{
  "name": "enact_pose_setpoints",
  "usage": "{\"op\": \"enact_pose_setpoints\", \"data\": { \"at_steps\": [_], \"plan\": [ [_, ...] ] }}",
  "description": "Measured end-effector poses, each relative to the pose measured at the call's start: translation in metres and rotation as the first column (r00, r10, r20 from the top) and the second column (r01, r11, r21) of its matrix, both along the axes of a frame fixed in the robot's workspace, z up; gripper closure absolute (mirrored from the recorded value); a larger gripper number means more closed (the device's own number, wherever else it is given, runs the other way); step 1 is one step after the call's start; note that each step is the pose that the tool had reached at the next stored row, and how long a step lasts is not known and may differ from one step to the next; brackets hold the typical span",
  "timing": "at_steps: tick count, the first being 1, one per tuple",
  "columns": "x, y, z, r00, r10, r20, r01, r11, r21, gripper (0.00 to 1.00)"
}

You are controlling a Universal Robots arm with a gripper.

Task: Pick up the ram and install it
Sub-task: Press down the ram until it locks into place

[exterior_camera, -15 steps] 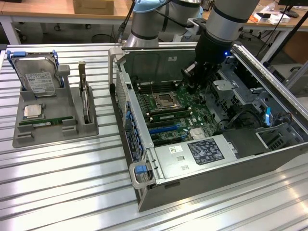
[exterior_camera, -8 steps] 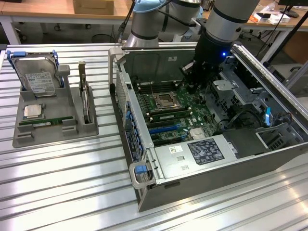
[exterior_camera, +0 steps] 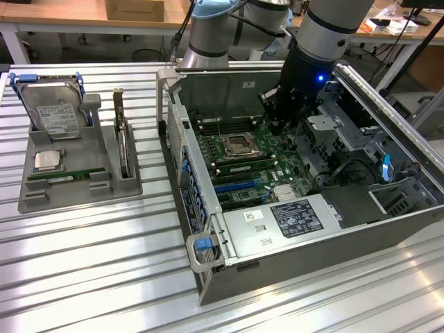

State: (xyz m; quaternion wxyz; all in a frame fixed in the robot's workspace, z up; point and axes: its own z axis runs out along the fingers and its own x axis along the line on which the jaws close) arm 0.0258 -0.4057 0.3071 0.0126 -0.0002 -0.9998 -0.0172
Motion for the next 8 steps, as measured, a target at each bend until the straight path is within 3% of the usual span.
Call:
{"op": "enact_pose_setpoints", "data": {
  "at_steps": [3,8],
  "plan": [
    [0.0000,0.0001,0.0000,0.9997,0.025,0.0000,-0.025,0.9997,-0.0001,0.89],
    [0.0000,0.0001,0.0000,0.9997,0.025,-0.0001,-0.025,0.9997,-0.0001,0.89]
  ]
}}
